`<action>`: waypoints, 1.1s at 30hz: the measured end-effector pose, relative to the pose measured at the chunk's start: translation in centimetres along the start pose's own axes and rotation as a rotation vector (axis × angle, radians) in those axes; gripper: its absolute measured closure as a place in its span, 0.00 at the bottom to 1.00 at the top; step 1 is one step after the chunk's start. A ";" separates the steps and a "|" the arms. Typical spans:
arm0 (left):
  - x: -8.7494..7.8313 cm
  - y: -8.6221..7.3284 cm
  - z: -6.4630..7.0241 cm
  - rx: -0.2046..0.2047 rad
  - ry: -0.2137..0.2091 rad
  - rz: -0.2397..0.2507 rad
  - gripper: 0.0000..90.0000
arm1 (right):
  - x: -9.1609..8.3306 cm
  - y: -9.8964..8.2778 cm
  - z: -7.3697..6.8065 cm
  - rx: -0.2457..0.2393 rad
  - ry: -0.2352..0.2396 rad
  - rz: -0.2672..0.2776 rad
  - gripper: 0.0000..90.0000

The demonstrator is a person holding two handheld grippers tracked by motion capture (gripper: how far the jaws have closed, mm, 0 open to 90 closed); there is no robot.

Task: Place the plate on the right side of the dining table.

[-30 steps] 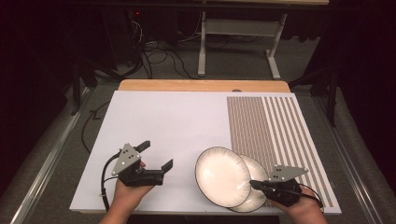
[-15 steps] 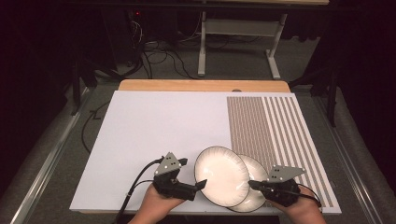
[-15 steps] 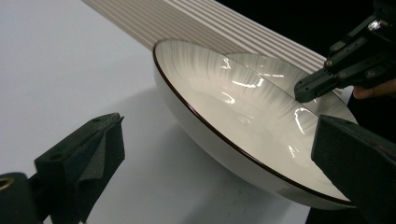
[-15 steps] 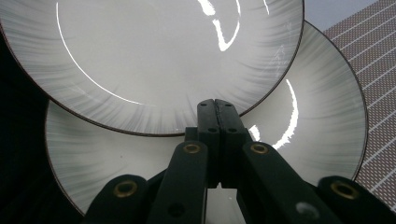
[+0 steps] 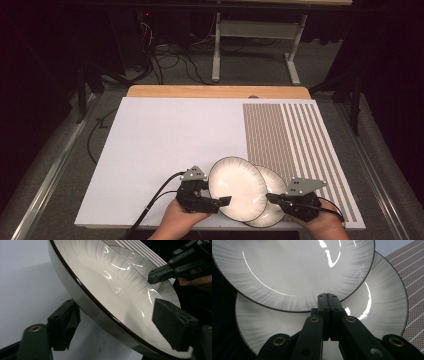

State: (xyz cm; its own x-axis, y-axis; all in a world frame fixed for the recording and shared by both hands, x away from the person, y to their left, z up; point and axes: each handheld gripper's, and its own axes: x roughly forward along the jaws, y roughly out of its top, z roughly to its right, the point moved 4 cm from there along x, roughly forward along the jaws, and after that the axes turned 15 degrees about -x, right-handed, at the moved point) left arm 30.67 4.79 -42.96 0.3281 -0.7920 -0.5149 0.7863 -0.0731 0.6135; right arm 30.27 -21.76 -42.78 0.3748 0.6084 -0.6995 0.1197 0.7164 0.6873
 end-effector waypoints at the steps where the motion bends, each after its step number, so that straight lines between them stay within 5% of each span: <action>1: 0.0 0.0 0.0 0.000 0.000 0.000 0.28 | 0.0 0.0 0.0 0.000 0.000 0.000 1.00; 18: 0.0 0.2 -0.6 -0.146 -0.041 -0.012 0.48 | -0.1 0.1 -0.1 -0.012 -0.004 0.000 1.00; 33: -0.3 0.1 -1.0 -0.194 -0.040 0.013 0.65 | -1.0 0.2 0.2 -0.005 -0.033 0.040 1.00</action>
State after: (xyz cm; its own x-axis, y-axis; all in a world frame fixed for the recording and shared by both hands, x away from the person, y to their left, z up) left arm 31.23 5.60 -43.35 0.3212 -0.8156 -0.4814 0.8695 0.0525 0.4911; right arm 30.09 -22.25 -41.88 0.4093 0.6250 -0.6647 0.0996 0.6936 0.7135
